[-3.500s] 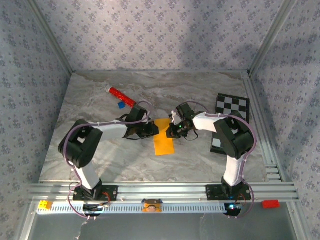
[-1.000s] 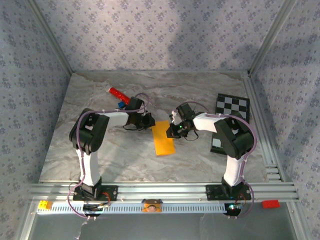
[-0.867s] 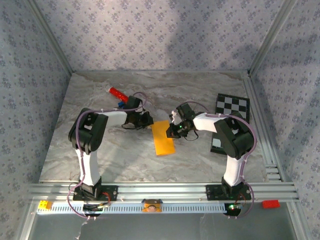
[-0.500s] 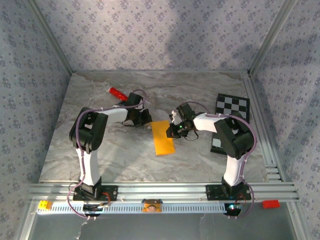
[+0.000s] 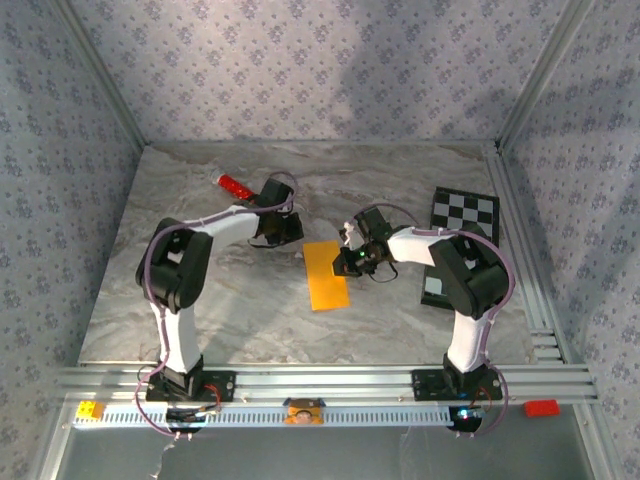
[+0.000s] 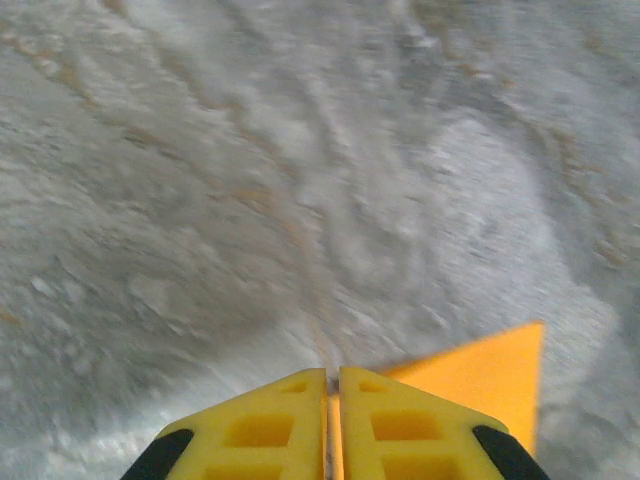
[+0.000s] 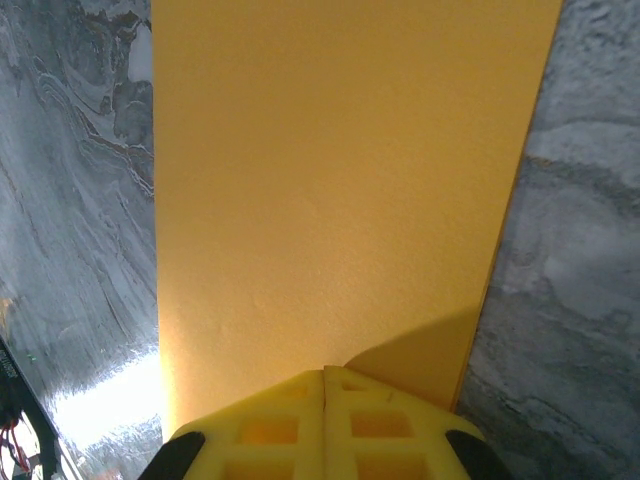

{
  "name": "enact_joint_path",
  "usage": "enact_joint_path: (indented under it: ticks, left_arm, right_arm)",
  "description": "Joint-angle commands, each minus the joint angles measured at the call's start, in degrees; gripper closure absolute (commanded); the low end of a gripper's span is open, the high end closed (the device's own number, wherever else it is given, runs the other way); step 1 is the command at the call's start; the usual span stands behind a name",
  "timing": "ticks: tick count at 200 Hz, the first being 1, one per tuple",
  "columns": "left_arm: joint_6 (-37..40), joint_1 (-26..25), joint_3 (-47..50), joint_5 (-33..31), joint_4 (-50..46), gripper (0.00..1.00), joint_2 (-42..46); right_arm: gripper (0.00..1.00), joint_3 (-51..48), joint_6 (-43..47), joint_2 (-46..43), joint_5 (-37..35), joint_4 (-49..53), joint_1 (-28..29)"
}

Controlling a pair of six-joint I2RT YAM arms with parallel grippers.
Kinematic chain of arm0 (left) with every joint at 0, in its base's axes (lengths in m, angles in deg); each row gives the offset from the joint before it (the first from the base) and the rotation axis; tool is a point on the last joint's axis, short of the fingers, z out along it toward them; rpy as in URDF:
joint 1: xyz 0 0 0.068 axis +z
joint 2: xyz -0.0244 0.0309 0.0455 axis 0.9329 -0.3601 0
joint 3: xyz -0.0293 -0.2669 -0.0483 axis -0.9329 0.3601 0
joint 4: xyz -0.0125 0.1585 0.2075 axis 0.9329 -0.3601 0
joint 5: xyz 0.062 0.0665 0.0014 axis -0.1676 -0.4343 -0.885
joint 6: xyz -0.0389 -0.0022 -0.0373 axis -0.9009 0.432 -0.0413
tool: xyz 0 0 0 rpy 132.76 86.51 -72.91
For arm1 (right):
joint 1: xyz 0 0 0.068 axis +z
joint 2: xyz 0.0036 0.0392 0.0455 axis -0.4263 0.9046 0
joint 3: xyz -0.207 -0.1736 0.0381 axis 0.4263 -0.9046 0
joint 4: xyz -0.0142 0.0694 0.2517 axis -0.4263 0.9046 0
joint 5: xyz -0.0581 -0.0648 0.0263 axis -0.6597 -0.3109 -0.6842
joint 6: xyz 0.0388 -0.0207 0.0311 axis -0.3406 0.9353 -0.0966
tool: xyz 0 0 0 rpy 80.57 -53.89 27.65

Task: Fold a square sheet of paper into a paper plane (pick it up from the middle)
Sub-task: First fold the square sheet of paper in half at the center of the table.

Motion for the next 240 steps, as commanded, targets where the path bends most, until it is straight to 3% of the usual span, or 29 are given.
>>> enact_joint_path:
  ticks: [1,42,82,175,240]
  left_arm:
    - [0.85,-2.37,2.39,0.51,0.89,0.88,5.63]
    - [-3.84,-4.21,12.79,10.5,12.62,0.88,7.85]
    - [-6.6,-4.21,19.89,16.01,22.26,0.88,7.02]
    - [-4.35,-4.08,23.62,6.15,16.25,0.89,5.83]
    - [-1.76,-4.12,17.33,11.77,13.96,0.87,8.53]
  right_arm:
    - [1.0,-3.67,0.7,2.66,-8.15,8.52,-0.67]
    - [1.0,-3.52,0.44,2.75,-8.23,8.35,-0.65]
    - [1.0,-3.43,0.41,3.1,-8.27,8.39,-0.62]
    - [1.0,-3.58,0.24,3.01,-8.54,8.63,-0.36]
    - [1.0,-3.22,0.4,3.19,-8.43,8.91,-0.36]
